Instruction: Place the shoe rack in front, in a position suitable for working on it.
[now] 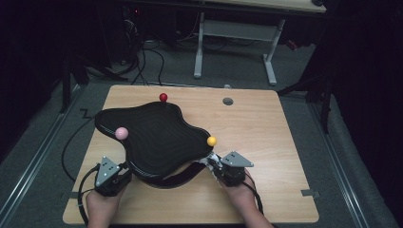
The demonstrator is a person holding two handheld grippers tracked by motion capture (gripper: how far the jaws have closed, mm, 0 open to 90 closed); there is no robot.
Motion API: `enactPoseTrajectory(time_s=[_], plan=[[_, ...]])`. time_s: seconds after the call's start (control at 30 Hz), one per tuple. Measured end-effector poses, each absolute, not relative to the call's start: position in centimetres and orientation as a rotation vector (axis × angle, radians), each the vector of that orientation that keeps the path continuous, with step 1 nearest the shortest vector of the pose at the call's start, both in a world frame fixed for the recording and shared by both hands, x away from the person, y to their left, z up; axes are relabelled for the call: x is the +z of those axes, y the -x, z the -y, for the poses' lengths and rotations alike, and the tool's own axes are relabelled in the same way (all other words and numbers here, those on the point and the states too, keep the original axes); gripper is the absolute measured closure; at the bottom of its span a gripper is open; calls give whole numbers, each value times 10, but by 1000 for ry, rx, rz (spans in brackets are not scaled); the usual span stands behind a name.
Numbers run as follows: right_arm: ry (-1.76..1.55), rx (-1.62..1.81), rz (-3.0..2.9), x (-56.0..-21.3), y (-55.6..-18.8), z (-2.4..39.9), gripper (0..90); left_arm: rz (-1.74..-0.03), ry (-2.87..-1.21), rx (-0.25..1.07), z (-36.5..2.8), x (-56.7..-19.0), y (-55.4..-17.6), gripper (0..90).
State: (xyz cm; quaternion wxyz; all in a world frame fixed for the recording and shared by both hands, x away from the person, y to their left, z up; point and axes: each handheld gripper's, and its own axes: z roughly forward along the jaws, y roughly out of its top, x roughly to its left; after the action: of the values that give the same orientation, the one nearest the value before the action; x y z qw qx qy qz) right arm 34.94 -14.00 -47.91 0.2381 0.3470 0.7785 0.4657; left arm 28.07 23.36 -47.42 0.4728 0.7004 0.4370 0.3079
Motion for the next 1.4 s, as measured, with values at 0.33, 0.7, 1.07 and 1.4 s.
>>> enactPoseTrajectory(time_s=[0.33, 0.7, 1.07, 1.4], plan=[[-1103, 1155, -2018, -486, -360, 194, 765, -1069, -1715, 750, -234, -474, -283, 752], [-1121, 1163, -2083, -497, -367, 165, 764, -1067, -1716, 764, -234, -475, -282, 748], [-1071, 1294, -2065, -476, -362, 152, 781, -1068, -1718, 767, -233, -475, -281, 748], [-1099, 1203, -2162, -496, -368, 146, 783, -1070, -1725, 761, -233, -476, -283, 750]])
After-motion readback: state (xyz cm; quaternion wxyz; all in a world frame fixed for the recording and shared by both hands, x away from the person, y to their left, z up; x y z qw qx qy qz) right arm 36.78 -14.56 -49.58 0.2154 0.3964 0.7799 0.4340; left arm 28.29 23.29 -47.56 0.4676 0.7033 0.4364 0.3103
